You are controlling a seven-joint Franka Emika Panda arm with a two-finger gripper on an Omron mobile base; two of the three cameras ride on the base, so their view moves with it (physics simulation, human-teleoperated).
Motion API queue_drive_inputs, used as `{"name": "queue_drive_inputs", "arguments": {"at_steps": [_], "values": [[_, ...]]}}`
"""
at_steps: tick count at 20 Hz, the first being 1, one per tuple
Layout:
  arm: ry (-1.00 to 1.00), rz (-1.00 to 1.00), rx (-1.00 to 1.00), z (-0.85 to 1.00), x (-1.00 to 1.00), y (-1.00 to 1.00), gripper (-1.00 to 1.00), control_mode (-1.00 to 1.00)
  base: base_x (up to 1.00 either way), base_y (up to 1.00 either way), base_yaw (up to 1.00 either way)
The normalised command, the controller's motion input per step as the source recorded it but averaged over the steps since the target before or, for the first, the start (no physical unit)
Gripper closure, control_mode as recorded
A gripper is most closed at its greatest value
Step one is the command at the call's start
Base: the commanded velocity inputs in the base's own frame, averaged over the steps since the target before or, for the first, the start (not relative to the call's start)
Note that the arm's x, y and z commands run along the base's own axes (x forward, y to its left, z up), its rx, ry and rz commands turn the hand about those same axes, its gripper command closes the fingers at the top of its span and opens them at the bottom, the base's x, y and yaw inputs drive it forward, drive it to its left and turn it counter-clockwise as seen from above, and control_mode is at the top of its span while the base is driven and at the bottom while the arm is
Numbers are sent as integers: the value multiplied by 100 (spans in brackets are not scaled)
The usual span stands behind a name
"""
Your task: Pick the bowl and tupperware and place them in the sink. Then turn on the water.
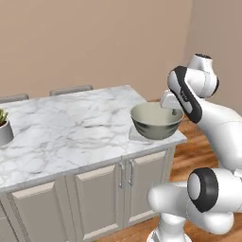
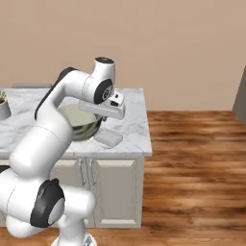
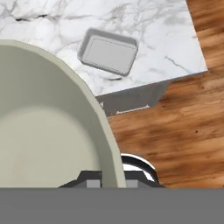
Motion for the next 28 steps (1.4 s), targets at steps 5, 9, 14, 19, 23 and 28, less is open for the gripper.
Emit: {"name": "queue_drive_inputs", "arguments": {"at_steps": [5, 9, 14, 19, 23, 28], "values": [[0, 0, 0, 0, 0, 0, 100, 100, -41, -29, -64], [0, 0, 0, 0, 0, 0, 100, 100, -24, -18, -74], [0, 0, 0, 0, 0, 0, 100, 100, -8, -12, -74], [0, 0, 0, 0, 0, 0, 100, 100, 0, -7, -69], [0, 0, 0, 0, 0, 0, 100, 100, 0, -5, -64], [0, 0, 0, 0, 0, 0, 100, 100, 0, -2, -60]]}}
